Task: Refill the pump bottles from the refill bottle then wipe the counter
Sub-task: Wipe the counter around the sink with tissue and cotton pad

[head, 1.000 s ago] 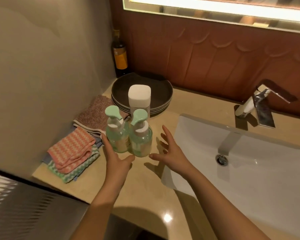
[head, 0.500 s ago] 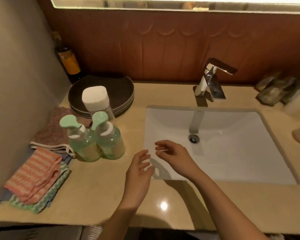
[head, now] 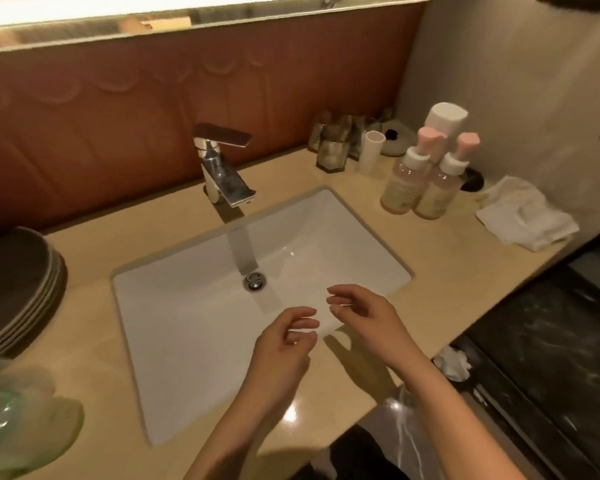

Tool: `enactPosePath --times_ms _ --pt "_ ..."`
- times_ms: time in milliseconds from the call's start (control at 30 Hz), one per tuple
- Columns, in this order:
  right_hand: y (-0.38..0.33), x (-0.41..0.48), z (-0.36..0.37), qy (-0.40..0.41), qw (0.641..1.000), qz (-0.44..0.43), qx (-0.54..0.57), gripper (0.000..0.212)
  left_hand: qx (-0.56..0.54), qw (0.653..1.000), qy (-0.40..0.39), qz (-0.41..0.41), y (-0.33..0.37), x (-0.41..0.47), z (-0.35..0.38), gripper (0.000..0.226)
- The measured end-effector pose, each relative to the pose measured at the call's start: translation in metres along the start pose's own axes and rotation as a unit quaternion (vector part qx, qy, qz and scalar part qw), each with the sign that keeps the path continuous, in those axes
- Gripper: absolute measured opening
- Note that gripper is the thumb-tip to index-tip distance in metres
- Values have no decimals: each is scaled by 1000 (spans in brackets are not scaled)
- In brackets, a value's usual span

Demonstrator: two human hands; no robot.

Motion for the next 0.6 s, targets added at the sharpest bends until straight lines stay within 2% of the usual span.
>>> enactPosePath --times_ms 133,300,400,600 --pt "17 8 -31 27 999 20 24 23 10 999 -45 -7 7 16 33 28" --pt "29 45 -58 16 1000 20 10 25 36 998 -44 -3 20 49 62 27" --pt "32 79 -70 -17 998 -12 -56 31 55 998 -16 3 30 79 80 26" --pt "22 157 -94 -107 978 -70 -163 47 22 997 71 -23 46 124 106 25"
Point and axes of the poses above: each hand's wrist, its own x-axis towards the middle knuckle, its own z-axis out of the palm, y = z × x, the point moved 3 cm from there along x, towards the middle knuckle, and after that the axes turned 5 degrees about y, right-handed, at the moved point
